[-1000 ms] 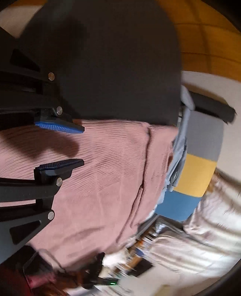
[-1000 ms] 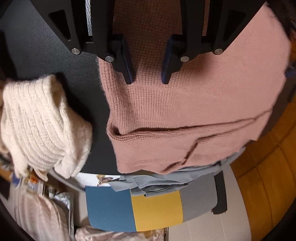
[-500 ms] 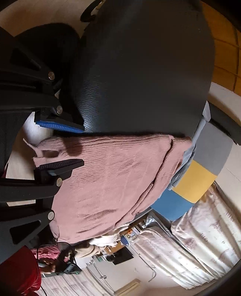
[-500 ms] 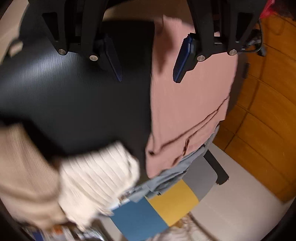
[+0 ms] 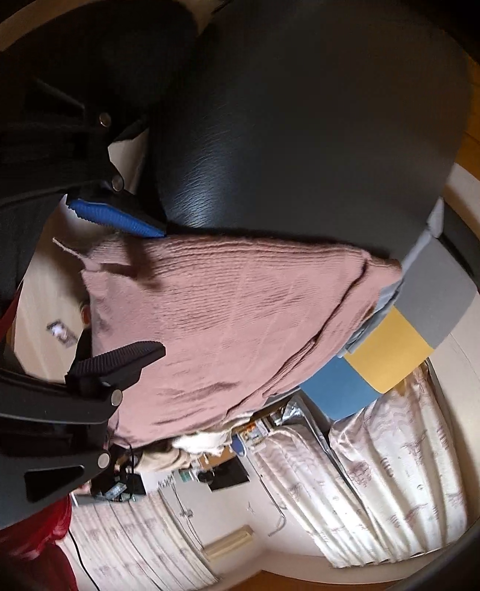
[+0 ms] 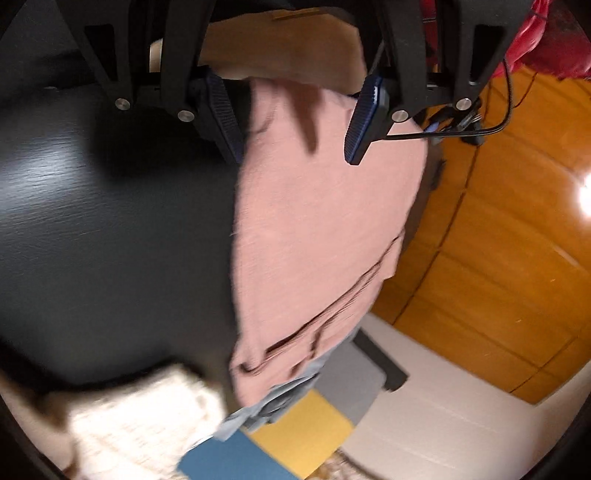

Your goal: Fold clothes

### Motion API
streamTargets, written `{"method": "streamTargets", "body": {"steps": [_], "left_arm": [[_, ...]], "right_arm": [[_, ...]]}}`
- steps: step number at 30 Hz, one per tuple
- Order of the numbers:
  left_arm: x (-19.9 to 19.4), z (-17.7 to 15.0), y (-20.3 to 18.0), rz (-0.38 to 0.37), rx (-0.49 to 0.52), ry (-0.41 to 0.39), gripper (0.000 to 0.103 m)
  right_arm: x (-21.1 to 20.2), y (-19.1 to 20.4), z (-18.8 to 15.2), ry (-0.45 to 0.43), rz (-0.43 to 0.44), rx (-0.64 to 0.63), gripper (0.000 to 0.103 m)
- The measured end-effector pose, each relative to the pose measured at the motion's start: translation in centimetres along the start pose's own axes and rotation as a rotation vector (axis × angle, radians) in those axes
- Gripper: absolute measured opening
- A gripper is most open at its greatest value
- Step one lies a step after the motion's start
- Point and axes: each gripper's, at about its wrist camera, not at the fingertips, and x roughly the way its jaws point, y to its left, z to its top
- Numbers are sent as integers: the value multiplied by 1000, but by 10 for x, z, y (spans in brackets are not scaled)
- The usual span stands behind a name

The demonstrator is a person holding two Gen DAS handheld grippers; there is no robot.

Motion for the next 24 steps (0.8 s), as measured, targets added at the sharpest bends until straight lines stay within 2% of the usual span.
{"method": "streamTargets", "body": {"steps": [3, 6, 8, 12, 14, 15, 16, 17, 18, 21, 24], "left_arm": [[8, -7, 0, -12, -3, 53, 57], [21, -12, -1, 13, 4, 110, 56], [32, -13, -3, 51, 11, 133, 55], [40, -16, -9, 77, 24, 163, 53], [40, -17, -7, 87, 9, 162, 44], [40, -19, -7, 92, 5, 159, 32], [38, -20, -11, 86, 19, 147, 18], [36, -22, -15, 80, 32, 135, 12], [34, -24, -18, 73, 46, 124, 10], [24, -23, -34, 34, 97, 79, 9], [7, -17, -44, -49, 88, 19, 9]], "right_arm": [[13, 6, -3, 22, 45, -22, 59], [24, 11, -4, 42, 83, -40, 56], [29, 15, -3, 46, 83, -51, 54], [34, 25, -3, 59, 55, -108, 54], [37, 31, -5, 64, 35, -142, 54], [38, 32, -5, 66, 23, -152, 53], [39, 34, -5, 65, 5, -157, 42], [41, 35, -5, 70, -24, -168, 27], [44, 35, -5, 81, -62, -179, 11], [42, 34, -4, 73, -66, -161, 11], [38, 37, -2, 59, -7, -131, 11]]}}
